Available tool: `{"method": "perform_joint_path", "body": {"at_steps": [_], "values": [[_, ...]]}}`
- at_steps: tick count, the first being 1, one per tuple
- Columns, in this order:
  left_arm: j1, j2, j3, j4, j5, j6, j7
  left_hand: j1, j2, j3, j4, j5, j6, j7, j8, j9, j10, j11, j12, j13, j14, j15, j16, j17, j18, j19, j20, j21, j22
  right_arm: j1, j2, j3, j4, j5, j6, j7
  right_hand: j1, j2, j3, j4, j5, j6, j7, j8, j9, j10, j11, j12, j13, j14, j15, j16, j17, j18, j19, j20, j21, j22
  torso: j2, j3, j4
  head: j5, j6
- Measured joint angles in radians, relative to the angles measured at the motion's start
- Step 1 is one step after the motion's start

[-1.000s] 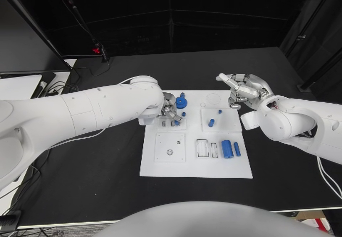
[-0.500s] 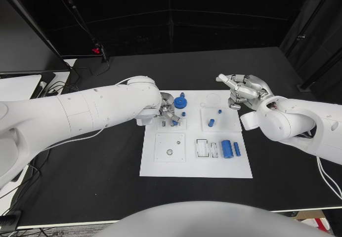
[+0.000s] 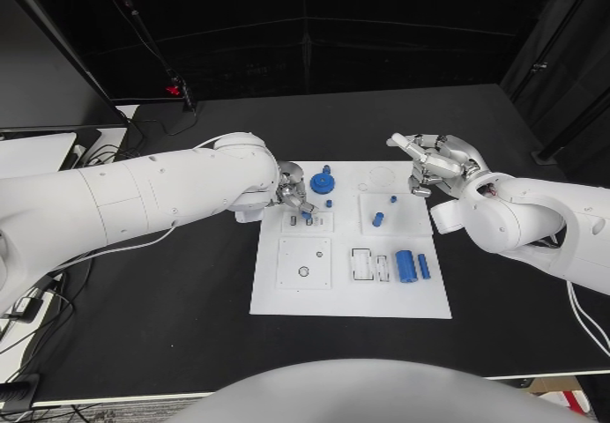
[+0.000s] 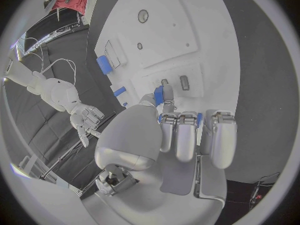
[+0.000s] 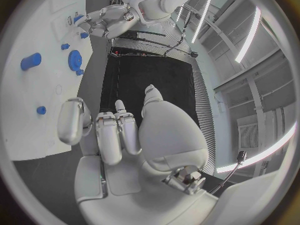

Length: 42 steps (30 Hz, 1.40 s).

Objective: Assemble the parts on the task board

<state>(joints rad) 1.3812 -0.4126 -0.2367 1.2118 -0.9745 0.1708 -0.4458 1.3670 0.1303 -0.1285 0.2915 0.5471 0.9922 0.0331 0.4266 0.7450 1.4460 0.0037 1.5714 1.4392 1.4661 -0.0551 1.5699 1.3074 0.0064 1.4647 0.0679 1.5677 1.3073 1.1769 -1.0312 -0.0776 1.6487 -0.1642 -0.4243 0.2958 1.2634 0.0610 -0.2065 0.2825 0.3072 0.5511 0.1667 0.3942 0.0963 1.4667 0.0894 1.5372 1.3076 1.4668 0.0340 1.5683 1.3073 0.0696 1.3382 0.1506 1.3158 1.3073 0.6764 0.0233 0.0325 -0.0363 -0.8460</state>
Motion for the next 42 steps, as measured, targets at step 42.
{"method": "perform_joint_path", "body": {"at_steps": [42], "values": [[-0.014,-0.011,0.000,-0.001,0.000,-0.026,-0.024,0.002,0.003,0.007,-0.001,-0.002,0.004,0.003,-0.007,0.002,0.000,0.000,0.002,0.015,0.000,0.003,0.000,0.000,0.000,0.000,0.000,0.000,0.001,-0.001,0.001,0.000,-0.001,0.000,0.000,0.000,0.000,0.000,-0.002,0.003,0.000,-0.007,0.000,0.006,0.000,-0.004,0.004,0.000,0.000,0.000,0.000,0.000,0.000,0.000,0.000,0.000,-0.004,0.000,0.001,-0.0013,-0.0012,0.013,-0.008]]}}
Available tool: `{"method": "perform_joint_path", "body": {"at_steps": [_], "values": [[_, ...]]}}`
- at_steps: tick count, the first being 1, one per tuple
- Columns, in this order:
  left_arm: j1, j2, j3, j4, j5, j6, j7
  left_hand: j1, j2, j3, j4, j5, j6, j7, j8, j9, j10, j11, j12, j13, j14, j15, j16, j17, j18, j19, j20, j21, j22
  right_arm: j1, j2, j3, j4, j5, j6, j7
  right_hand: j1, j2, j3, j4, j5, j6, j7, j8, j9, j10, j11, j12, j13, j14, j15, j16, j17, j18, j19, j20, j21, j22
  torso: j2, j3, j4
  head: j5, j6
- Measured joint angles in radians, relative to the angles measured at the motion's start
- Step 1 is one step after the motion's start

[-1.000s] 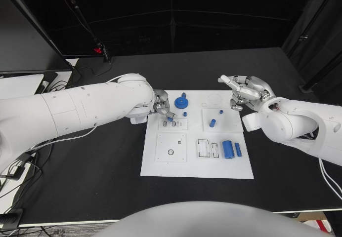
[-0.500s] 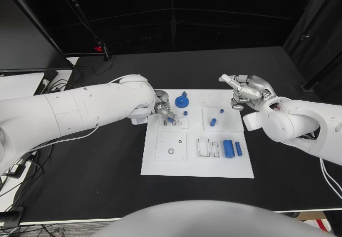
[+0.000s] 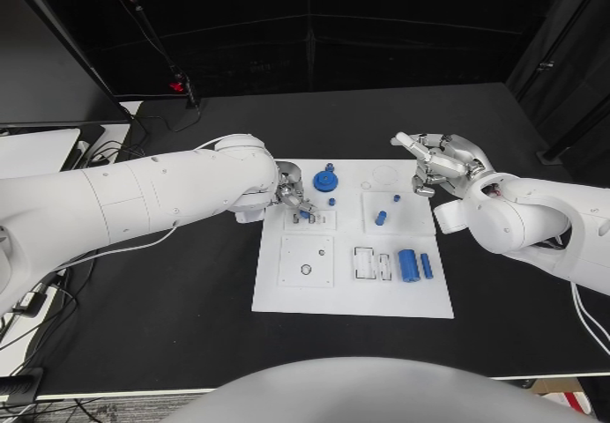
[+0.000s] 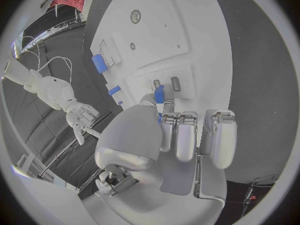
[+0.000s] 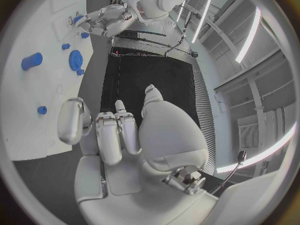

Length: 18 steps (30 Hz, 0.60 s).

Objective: Assemble the parts on the task board

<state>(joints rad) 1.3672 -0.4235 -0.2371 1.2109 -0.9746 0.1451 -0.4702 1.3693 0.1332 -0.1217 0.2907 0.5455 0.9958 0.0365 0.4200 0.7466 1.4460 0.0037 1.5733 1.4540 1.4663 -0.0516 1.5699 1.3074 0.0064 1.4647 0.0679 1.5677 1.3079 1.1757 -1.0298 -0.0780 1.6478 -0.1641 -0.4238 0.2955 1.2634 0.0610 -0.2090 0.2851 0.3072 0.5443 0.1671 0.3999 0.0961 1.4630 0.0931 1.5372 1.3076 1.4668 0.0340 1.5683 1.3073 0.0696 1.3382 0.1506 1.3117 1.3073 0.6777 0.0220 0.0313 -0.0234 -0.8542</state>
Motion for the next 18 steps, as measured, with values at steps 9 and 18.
{"method": "perform_joint_path", "body": {"at_steps": [9,18], "values": [[-0.001,0.002,0.000,0.000,0.000,0.000,-0.001,0.000,0.000,0.003,0.003,0.000,0.000,0.000,-0.004,0.000,0.000,0.000,0.002,0.000,-0.002,-0.002,0.000,0.000,0.000,0.000,0.000,0.000,0.000,0.000,-0.001,0.000,-0.001,0.000,0.000,0.000,0.000,0.000,0.000,0.000,0.000,0.000,0.000,0.000,0.000,0.000,0.000,0.000,0.000,0.000,0.000,0.000,0.001,0.000,0.000,0.000,0.000,0.000,0.000,0.0001,-0.0001,-0.001,-0.001],[-0.001,0.002,0.000,-0.002,0.000,0.000,-0.001,0.000,0.000,0.005,0.000,0.000,0.002,0.002,-0.002,0.000,0.000,0.000,0.003,0.000,-0.002,-0.002,0.000,0.000,0.000,0.000,0.000,0.000,0.000,-0.001,0.000,0.000,-0.001,0.000,0.000,0.001,0.000,0.000,0.000,0.000,0.000,0.000,0.000,0.000,0.000,0.000,0.000,0.000,0.000,0.000,0.000,0.000,0.001,0.000,0.000,0.000,0.000,0.000,0.000,0.0000,-0.0005,-0.003,-0.003]]}}
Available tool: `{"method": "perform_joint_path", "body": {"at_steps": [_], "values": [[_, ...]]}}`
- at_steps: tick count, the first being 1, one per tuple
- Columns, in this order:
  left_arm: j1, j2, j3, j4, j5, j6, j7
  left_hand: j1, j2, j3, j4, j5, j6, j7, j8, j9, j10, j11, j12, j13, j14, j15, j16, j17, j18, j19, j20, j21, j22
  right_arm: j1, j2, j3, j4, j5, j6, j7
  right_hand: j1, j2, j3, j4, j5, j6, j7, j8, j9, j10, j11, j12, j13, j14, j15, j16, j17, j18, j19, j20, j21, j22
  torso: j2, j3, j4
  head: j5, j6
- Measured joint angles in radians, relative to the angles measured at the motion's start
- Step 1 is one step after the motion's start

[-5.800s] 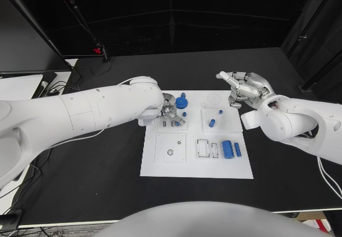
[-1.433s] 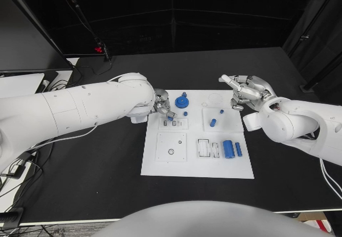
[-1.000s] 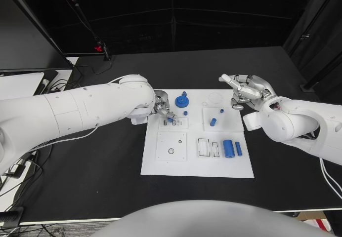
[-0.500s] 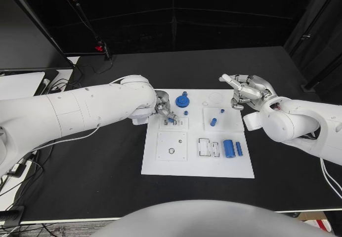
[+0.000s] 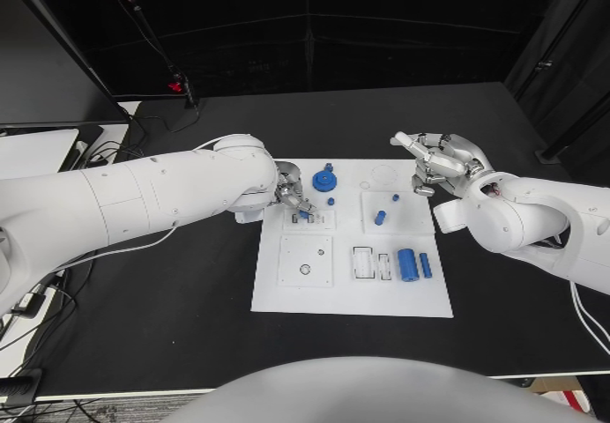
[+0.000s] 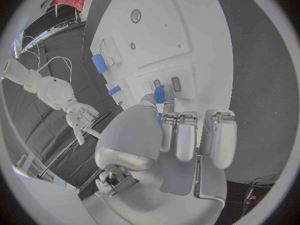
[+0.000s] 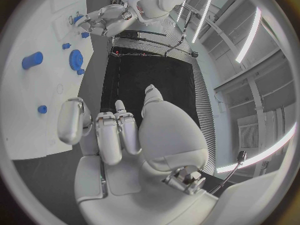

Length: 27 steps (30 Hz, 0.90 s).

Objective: Assemble the parts on the task board

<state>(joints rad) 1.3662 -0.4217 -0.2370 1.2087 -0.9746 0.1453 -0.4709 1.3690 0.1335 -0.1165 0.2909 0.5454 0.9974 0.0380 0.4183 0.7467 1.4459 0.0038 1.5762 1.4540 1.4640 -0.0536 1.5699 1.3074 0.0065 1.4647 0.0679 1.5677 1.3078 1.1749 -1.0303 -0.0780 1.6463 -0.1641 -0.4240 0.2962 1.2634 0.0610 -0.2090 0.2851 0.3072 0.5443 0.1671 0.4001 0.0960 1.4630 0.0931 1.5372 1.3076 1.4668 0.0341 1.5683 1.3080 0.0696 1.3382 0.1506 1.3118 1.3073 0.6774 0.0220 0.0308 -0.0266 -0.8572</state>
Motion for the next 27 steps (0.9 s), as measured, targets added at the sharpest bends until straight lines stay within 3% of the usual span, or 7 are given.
{"method": "perform_joint_path", "body": {"at_steps": [27], "values": [[-0.003,0.008,0.000,-0.004,0.000,0.017,0.000,0.000,0.000,0.003,0.003,0.000,0.000,0.000,-0.002,0.001,0.000,0.000,-0.003,0.007,0.002,-0.002,0.000,0.000,0.000,0.000,0.000,0.000,0.000,0.000,0.000,0.000,0.000,0.000,0.000,0.000,0.000,0.000,-0.003,0.003,0.000,-0.003,-0.003,0.010,0.000,0.000,0.000,0.000,0.000,0.000,0.000,0.000,0.000,0.000,0.000,0.000,0.000,0.000,0.000,0.0002,-0.0004,-0.003,-0.003]]}}
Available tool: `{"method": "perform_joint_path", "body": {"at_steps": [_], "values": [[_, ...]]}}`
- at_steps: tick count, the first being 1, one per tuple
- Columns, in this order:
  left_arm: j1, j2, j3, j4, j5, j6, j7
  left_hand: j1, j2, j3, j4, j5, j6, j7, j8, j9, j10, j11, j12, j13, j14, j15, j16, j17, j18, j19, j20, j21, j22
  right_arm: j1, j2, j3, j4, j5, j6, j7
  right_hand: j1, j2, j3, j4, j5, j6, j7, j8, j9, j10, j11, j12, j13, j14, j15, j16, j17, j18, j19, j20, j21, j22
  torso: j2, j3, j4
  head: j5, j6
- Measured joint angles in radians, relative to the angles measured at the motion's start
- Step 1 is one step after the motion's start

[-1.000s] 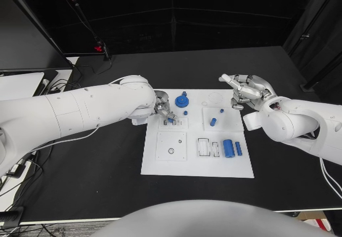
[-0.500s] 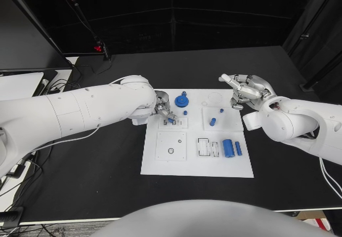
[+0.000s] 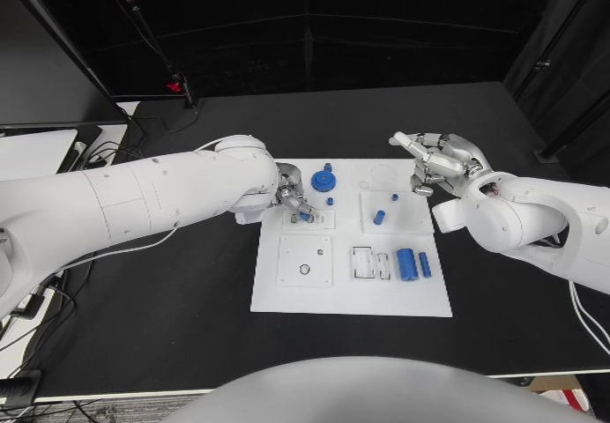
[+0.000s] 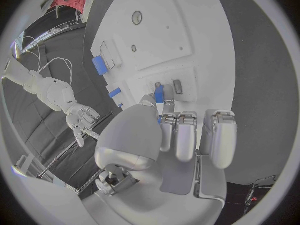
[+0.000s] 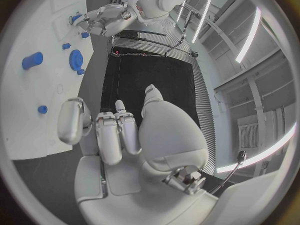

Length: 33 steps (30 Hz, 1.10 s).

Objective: Assemble the parts on the task board

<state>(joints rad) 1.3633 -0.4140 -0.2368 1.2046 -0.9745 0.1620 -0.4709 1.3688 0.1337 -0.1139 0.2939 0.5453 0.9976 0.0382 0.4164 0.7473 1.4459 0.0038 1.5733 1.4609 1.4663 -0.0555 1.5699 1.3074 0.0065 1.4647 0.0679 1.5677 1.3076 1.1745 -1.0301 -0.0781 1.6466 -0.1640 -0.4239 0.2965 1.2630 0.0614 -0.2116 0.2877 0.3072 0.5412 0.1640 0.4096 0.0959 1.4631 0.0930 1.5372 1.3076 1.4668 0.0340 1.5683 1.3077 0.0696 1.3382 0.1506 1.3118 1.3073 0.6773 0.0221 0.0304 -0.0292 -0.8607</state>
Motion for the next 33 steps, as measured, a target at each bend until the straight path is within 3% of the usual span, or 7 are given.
{"method": "perform_joint_path", "body": {"at_steps": [33], "values": [[-0.005,0.020,0.001,-0.015,0.001,0.013,0.001,0.001,-0.001,0.012,-0.001,0.000,0.001,0.002,-0.008,0.001,0.000,0.000,0.003,0.000,0.001,0.002,0.000,0.000,0.000,0.000,0.000,0.000,0.000,0.000,-0.001,0.000,0.001,0.000,0.000,0.000,-0.005,0.005,0.000,0.000,0.000,-0.004,0.004,0.002,0.000,0.000,0.000,0.000,0.000,0.000,0.000,0.000,0.000,0.000,0.000,0.000,0.000,0.000,0.000,-0.0002,0.0002,-0.005,-0.007]]}}
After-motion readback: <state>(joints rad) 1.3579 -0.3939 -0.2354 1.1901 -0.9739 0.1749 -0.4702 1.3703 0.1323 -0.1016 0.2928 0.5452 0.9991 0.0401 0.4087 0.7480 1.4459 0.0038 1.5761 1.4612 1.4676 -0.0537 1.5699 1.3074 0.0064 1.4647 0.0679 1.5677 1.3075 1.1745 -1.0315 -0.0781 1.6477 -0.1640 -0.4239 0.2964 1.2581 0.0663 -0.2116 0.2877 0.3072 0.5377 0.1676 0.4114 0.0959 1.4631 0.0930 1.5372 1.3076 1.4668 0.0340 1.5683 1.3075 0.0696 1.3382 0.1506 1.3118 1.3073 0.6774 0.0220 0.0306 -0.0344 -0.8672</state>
